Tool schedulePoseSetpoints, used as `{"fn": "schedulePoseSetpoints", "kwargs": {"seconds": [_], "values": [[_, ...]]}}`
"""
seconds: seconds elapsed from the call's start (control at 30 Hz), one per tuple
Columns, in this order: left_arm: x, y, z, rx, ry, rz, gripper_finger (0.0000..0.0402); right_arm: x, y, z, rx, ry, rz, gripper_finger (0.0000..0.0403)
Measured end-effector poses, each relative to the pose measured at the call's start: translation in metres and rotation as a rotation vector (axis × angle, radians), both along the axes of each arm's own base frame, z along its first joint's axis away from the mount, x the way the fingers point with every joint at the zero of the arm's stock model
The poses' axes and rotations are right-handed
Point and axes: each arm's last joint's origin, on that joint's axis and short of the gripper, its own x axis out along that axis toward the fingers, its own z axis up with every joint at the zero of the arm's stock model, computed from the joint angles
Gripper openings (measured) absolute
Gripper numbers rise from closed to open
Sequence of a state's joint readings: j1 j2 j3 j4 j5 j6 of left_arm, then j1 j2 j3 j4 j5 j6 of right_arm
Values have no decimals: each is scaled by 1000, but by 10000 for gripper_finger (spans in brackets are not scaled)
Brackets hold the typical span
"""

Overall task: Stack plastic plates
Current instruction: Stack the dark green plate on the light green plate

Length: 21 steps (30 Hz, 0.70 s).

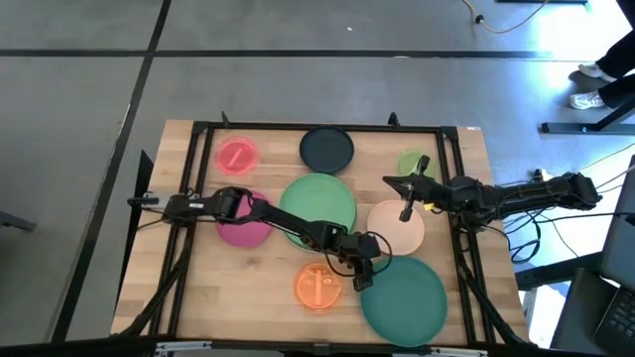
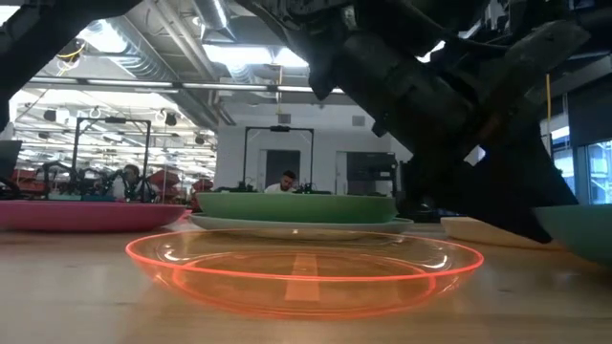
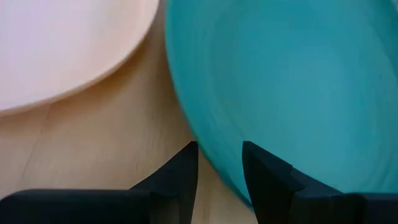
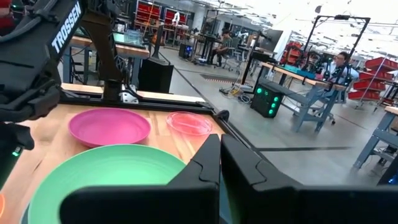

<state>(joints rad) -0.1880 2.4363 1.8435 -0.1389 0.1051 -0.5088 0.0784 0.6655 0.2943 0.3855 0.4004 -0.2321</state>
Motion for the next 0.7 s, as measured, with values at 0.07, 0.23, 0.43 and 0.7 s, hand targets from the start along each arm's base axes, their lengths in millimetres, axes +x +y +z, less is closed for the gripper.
{"fn": "schedulePoseSetpoints", "kwargs": {"seconds": [0.07, 0.23, 0.43, 0.7], "values": [[1, 0, 0, 20, -23, -22, 111, 0, 0, 0, 0, 0, 0, 7], [2, -1, 0, 38, -41, -55, 72, 0, 0, 0, 0, -1, 0, 7], [2, -1, 0, 89, -56, -70, 12, 0, 0, 0, 0, -1, 0, 7], [2, 0, 1, 107, -69, -82, 5, 0, 0, 0, 0, 0, 0, 7]]}}
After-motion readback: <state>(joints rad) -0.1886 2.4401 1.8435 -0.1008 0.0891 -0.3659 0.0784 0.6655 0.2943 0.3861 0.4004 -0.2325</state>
